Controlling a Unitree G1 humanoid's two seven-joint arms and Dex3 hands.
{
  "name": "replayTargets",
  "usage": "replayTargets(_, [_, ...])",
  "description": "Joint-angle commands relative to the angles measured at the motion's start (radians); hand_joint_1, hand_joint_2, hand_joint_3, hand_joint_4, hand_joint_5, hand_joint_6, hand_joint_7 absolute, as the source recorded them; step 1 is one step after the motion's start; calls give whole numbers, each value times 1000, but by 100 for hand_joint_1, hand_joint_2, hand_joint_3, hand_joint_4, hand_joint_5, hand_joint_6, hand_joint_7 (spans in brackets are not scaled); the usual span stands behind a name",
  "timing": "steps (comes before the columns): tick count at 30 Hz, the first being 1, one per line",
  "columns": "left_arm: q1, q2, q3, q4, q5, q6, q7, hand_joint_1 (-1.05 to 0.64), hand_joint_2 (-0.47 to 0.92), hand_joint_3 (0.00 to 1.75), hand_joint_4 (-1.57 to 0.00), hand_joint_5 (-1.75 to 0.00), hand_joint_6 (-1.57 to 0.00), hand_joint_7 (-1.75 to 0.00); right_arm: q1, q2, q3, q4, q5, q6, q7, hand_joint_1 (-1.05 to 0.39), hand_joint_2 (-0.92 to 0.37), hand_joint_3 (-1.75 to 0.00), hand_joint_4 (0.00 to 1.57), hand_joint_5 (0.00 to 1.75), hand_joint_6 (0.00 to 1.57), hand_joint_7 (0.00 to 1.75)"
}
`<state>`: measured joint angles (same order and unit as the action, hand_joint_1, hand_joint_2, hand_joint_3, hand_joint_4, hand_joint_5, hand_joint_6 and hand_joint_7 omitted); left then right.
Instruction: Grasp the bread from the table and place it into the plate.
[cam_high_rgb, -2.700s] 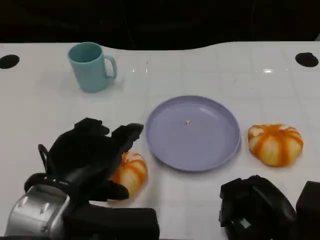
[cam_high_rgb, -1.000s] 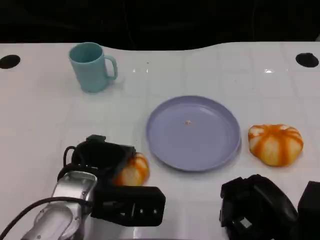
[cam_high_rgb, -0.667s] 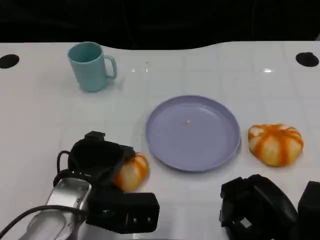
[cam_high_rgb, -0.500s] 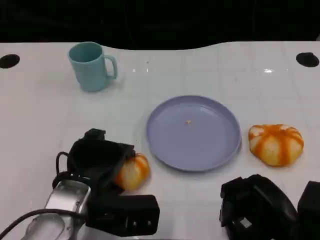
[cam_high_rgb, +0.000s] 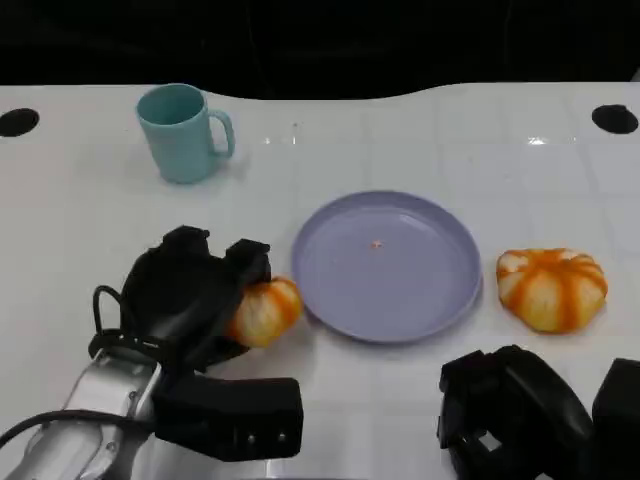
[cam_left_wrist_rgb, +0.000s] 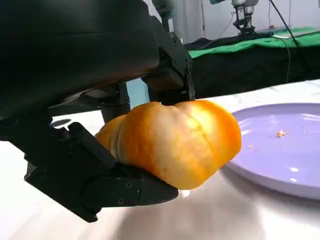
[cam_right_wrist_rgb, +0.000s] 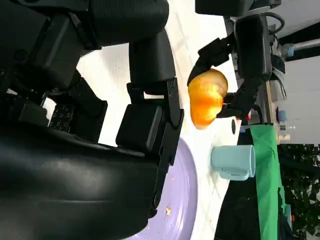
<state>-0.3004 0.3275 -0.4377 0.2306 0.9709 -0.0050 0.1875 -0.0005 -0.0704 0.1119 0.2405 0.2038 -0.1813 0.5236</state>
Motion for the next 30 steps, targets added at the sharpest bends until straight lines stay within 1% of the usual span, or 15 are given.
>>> replayTargets(1, [-10,28,24,-55,-7,11,-14,-32,70,86,-93,-175,-73,-152,-6,-2,-13,20,6,-20,8,-105,-3,-138,156,128,157,102])
replayTargets(3, [1,35,27,-86,0,11,-6,-31,69,87,-92,-175,-70,-159,-6,-2,-14,21,7,-21,9,-105,-2,-139,156,128,157,102])
replayTargets(4, [7,38,31,-105,-2,6,-1,-31,69,89,-92,-175,-67,-168,-6,-2,-14,22,9,-19,11,-105,-2,-139,156,129,157,102])
replayTargets(5, [13,40,37,-124,-10,-7,11,-30,68,91,-92,-175,-65,-171,-5,-2,-14,20,8,-17,10,-105,-1,-139,156,129,157,102])
replayTargets(7, [21,39,51,-156,-31,-34,24,-29,65,95,-90,-175,-64,-174,-2,-4,-14,18,6,-15,8,-105,-2,-139,156,129,157,101])
replayTargets(8, [23,38,56,-175,-34,-36,19,-29,62,95,-89,-175,-64,-174,-2,-5,-13,17,5,-12,7,-105,-4,-137,156,129,157,101])
replayTargets(11, [19,29,63,-198,-54,-55,12,-28,56,90,-86,-175,-62,-175,-2,-6,-14,17,5,-10,7,-105,-5,-134,156,129,157,102])
replayTargets(14, [-2,11,57,-189,-70,-64,-1,-28,54,88,-86,-175,-63,-175,4,-10,-12,15,2,-9,8,-105,-4,-134,156,129,157,102])
replayTargets(18, [-51,-24,41,-143,-90,-71,-19,-30,54,88,-87,-175,-63,-175,14,-16,-9,7,-8,-18,7,-105,-4,-135,157,129,157,101])
replayTargets(20, [-76,-41,34,-111,-96,-77,-23,-31,55,90,-87,-175,-64,-175,16,-20,-7,7,-18,-27,4,-105,-7,-135,156,129,157,103])
replayTargets(22, [-109,-59,23,-69,-99,-81,-28,-30,55,91,-88,-175,-65,-175,19,-19,-9,1,-13,-16,7,-105,-8,-133,155,130,157,104])
replayTargets(30, [-238,-146,-24,156,-106,-120,41,-27,54,94,-92,-175,-67,-175,22,-18,-12,2,-13,-33,9,-105,-8,-134,155,132,157,106])
